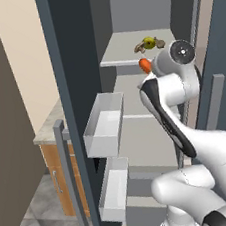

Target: Take the carrot and mushroom from the second highest rack and move them to the highest rack where the pear and garlic are located, to maximize freezer space. Close the freezer door after rearranging.

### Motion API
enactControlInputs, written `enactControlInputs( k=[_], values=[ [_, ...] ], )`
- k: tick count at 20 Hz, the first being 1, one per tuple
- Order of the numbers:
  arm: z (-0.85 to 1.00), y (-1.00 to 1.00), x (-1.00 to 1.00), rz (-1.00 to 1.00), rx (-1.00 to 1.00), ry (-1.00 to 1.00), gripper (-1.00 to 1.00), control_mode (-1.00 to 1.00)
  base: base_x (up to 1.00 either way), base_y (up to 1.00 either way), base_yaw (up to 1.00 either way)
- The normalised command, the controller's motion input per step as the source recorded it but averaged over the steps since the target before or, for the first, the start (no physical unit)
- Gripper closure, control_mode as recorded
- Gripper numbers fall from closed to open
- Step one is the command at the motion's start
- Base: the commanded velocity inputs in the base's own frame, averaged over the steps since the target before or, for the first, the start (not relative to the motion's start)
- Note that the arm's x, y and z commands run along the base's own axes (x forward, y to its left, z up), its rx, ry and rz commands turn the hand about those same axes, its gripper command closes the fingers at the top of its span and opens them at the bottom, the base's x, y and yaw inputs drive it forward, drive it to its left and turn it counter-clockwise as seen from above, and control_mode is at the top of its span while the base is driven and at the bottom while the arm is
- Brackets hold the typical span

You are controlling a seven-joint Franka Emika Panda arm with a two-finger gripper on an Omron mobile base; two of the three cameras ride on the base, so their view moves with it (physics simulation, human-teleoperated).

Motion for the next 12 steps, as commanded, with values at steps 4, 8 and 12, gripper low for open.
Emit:
enactControlInputs(
  k=[4, 8, 12],
  values=[
    [0.25, 0.16, 0.34, 0.00, 0.00, 0.09, 1.00, -1.00, 0.00, 0.00, 0.00],
    [0.01, 0.01, 0.48, 0.00, 0.00, 0.03, 1.00, -1.00, 0.00, 0.00, 0.00],
    [0.10, 0.00, 0.51, 0.00, 0.00, 0.00, 1.00, -1.00, 0.00, 0.00, 0.00]
  ],
)
